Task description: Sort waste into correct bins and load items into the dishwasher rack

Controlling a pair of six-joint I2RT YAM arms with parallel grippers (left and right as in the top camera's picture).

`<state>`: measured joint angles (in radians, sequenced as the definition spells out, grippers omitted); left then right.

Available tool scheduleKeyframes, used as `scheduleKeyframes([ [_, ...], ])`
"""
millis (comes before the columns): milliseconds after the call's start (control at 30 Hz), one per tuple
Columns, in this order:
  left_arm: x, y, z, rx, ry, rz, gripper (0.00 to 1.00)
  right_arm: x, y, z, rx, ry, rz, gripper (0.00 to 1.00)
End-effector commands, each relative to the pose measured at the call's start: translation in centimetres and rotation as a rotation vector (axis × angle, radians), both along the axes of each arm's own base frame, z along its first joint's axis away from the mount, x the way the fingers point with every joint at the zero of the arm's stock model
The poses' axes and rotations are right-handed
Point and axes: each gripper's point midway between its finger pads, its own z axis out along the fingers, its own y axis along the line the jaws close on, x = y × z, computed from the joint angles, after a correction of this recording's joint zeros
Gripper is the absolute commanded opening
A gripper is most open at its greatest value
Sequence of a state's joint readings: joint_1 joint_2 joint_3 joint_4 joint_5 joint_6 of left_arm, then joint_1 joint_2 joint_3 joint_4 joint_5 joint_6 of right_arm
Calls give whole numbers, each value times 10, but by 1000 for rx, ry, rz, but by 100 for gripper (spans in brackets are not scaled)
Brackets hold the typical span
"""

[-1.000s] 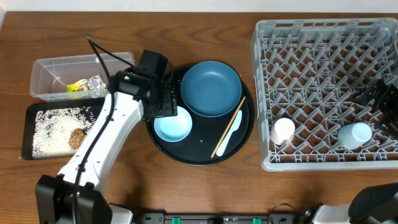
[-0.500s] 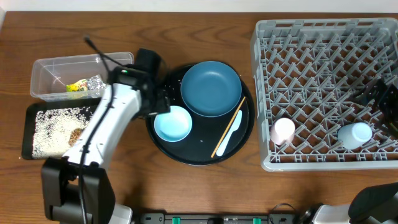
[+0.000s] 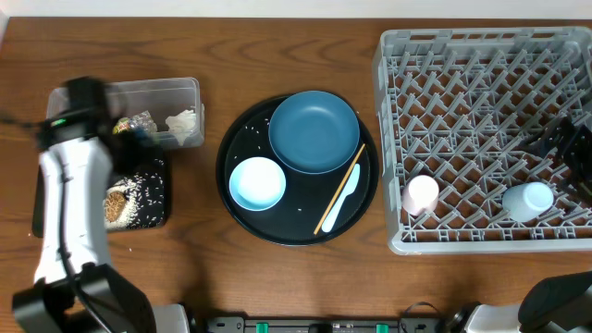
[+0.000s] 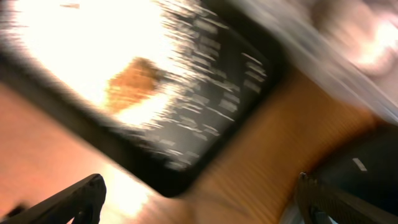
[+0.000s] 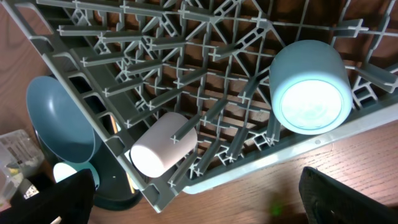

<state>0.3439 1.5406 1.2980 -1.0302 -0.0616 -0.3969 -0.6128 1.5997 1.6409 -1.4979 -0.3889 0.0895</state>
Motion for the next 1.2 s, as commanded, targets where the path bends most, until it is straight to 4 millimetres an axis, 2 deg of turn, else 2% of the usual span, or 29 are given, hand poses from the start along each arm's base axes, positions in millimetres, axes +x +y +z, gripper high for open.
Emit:
scheduleKeyframes([
  [0, -25, 43, 4, 64, 24, 139, 98, 3, 3, 6, -6, -26, 18, 99],
  [167, -48, 75, 5, 62, 28, 265, 98, 3, 3, 6, -6, -27, 18, 99],
  [300, -60, 89, 5, 61, 30, 324, 98, 3, 3, 6, -6, -26, 18, 99],
  [533, -65, 94, 4, 61, 31, 344, 98, 3, 3, 6, -6, -26, 17, 99],
  [667, -65, 94, 4, 61, 31, 344, 98, 24, -10, 11, -21, -90, -91, 99],
  [767, -65, 94, 4, 61, 31, 344, 98, 31, -15, 13, -25, -111, -126, 99],
  [933, -65, 94, 4, 61, 31, 344, 98, 36, 1, 20, 78, -145, -128, 99],
  [1067, -64, 94, 5, 61, 30, 344, 98, 32, 10, 21, 114, -133, -107, 99],
  [1167, -64, 94, 5, 61, 30, 344, 98, 38, 34, 26, 157, -175, 4, 87],
])
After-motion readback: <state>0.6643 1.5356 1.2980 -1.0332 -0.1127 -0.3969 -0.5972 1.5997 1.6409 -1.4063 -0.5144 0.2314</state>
